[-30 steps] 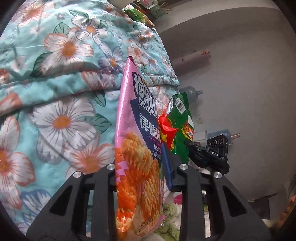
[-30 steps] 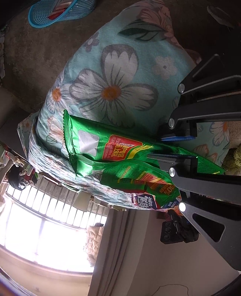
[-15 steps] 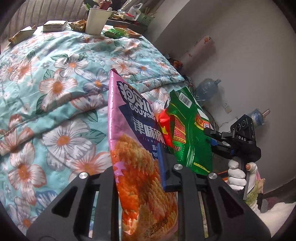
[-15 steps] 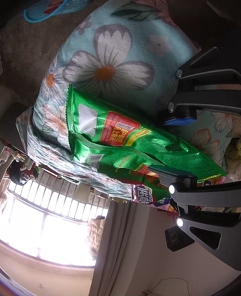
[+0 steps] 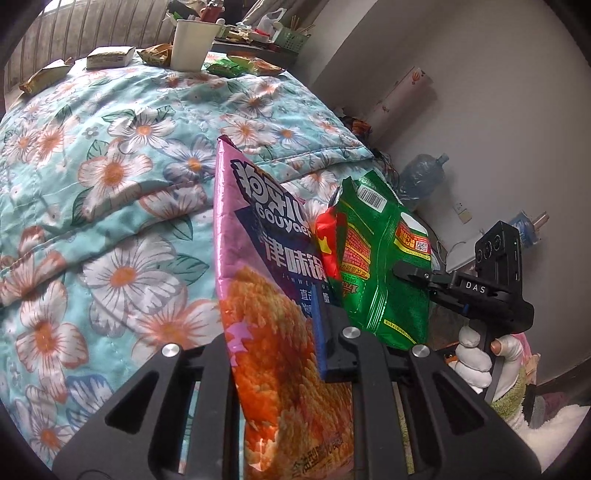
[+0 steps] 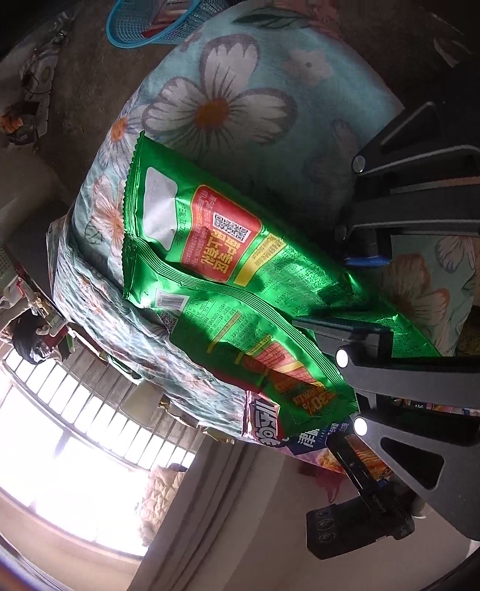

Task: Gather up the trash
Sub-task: 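Lift both snack bags off the bed and carry them toward the blue wastebasket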

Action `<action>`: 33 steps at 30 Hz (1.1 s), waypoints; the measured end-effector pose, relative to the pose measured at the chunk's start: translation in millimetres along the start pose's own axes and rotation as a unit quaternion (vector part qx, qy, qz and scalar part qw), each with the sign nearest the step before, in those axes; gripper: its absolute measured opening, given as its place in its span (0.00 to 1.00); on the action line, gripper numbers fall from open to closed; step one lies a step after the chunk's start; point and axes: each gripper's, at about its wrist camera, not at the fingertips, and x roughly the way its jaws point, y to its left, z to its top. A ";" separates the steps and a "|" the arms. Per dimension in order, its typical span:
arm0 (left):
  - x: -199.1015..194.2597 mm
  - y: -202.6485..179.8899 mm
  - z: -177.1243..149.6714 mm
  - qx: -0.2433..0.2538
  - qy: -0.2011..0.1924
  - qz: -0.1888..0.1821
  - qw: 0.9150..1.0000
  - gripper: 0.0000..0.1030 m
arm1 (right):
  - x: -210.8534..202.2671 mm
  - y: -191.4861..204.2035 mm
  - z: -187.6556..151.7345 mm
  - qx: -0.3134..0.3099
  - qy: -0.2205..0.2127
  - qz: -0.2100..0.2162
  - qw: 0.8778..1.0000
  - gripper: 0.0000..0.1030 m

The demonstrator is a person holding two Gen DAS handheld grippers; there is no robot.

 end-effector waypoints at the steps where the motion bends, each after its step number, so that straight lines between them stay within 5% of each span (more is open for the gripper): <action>1: 0.0 -0.9 -0.4 0.002 -0.001 0.002 1.000 0.13 | -0.6 -2.2 -0.1 0.006 0.001 0.007 1.000 0.15; 11: -11.2 -9.9 2.2 0.016 -0.020 0.010 1.000 0.07 | -17.4 -24.4 3.7 0.072 -0.003 0.099 0.992 0.06; 33: -47.3 -25.6 32.2 0.030 -0.093 0.026 0.995 0.02 | -69.0 -60.2 9.0 0.096 -0.064 0.159 0.980 0.05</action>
